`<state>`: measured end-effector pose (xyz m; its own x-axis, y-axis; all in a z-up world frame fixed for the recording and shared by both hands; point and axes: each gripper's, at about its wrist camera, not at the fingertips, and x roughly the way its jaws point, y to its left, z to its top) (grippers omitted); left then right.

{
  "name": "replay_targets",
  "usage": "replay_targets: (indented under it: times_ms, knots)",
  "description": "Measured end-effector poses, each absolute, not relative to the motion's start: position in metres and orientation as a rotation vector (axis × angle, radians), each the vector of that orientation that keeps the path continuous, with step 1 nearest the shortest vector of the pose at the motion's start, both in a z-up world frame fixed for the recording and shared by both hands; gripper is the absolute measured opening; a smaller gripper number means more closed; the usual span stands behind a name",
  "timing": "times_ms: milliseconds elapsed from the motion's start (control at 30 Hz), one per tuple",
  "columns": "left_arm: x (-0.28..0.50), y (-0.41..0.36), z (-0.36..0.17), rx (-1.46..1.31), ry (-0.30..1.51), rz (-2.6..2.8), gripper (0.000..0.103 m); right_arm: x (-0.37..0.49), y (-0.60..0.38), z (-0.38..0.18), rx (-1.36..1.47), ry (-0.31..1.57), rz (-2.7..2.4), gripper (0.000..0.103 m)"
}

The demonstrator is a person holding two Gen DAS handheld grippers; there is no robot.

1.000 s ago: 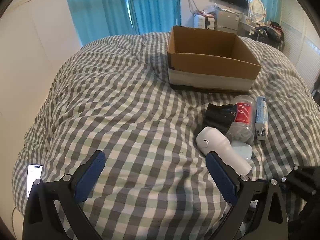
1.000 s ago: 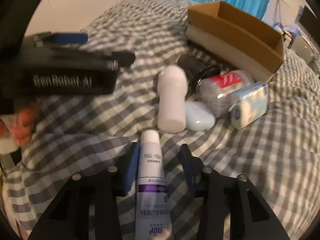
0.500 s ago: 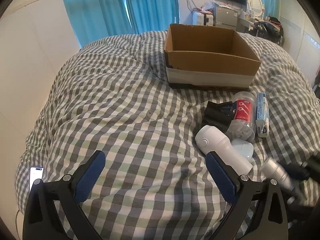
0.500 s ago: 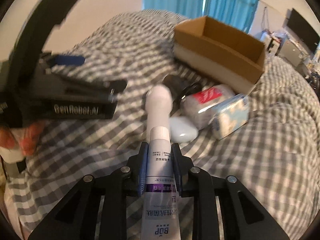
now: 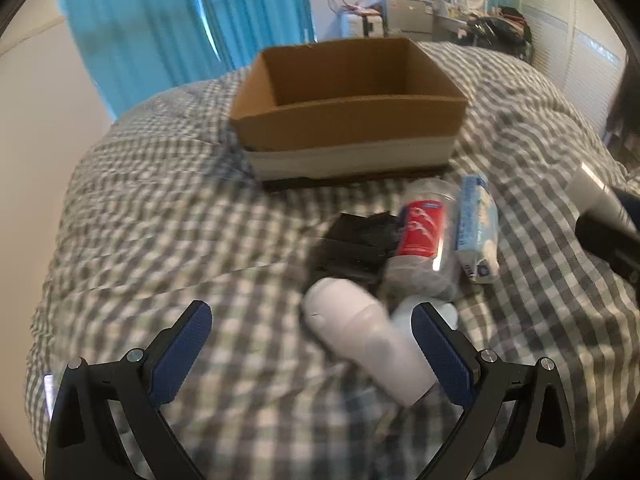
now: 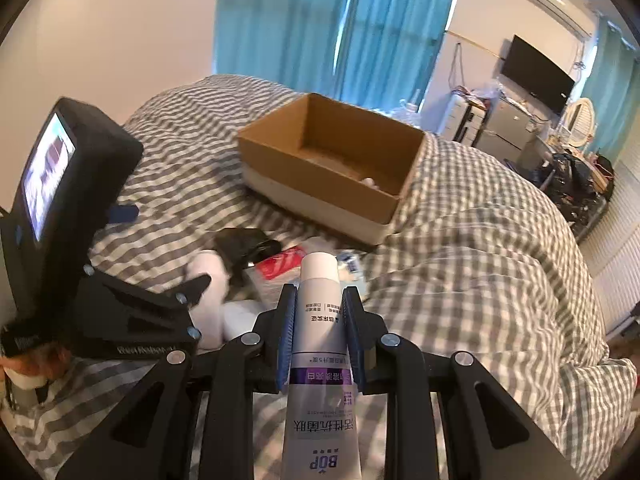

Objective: Organize objects
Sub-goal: 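Grasp the white tube with the right tool while the left tool grasps the white roll-on bottle, then carry the roll-on bottle and tube over the box and release them inside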

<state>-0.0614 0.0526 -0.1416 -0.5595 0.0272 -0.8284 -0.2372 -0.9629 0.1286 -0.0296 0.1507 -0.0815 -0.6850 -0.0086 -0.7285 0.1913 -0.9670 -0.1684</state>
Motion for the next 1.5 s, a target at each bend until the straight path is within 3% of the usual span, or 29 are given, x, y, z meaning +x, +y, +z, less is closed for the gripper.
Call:
replay_targets:
  times_ms: [200, 400, 633, 700, 800, 1100, 1500]
  knots:
    - [-0.07, 0.066, -0.171, -1.478, 0.368, 2.516, 0.09, -0.038, 0.167, -0.087, 1.218, 0.304, -2.775, 0.023]
    - [-0.08, 0.062, -0.18, -1.513, 0.264, 2.465, 0.077, -0.041, 0.173, -0.098, 1.243, 0.252, -2.754, 0.023]
    - [-0.095, 0.053, -0.194, -1.584, 0.116, 2.412, 0.076, -0.042, 0.176, -0.104, 1.265, 0.229, -2.738, 0.023]
    - [-0.093, 0.052, -0.194, -1.586, 0.145, 2.446, 0.061, -0.042, 0.176, -0.103, 1.265, 0.227, -2.742, 0.023]
    - [-0.087, 0.05, -0.19, -1.573, 0.159, 2.447, 0.054, -0.04, 0.175, -0.101, 1.263, 0.234, -2.753, 0.023]
    - [-0.062, 0.041, -0.154, -1.455, 0.162, 2.502, 0.053, -0.027, 0.172, -0.088, 1.209, 0.242, -2.798, 0.023]
    - [-0.033, 0.036, -0.065, -1.112, 0.178, 2.657, 0.053, -0.011, 0.16, -0.041, 1.069, 0.235, -2.841, 0.023]
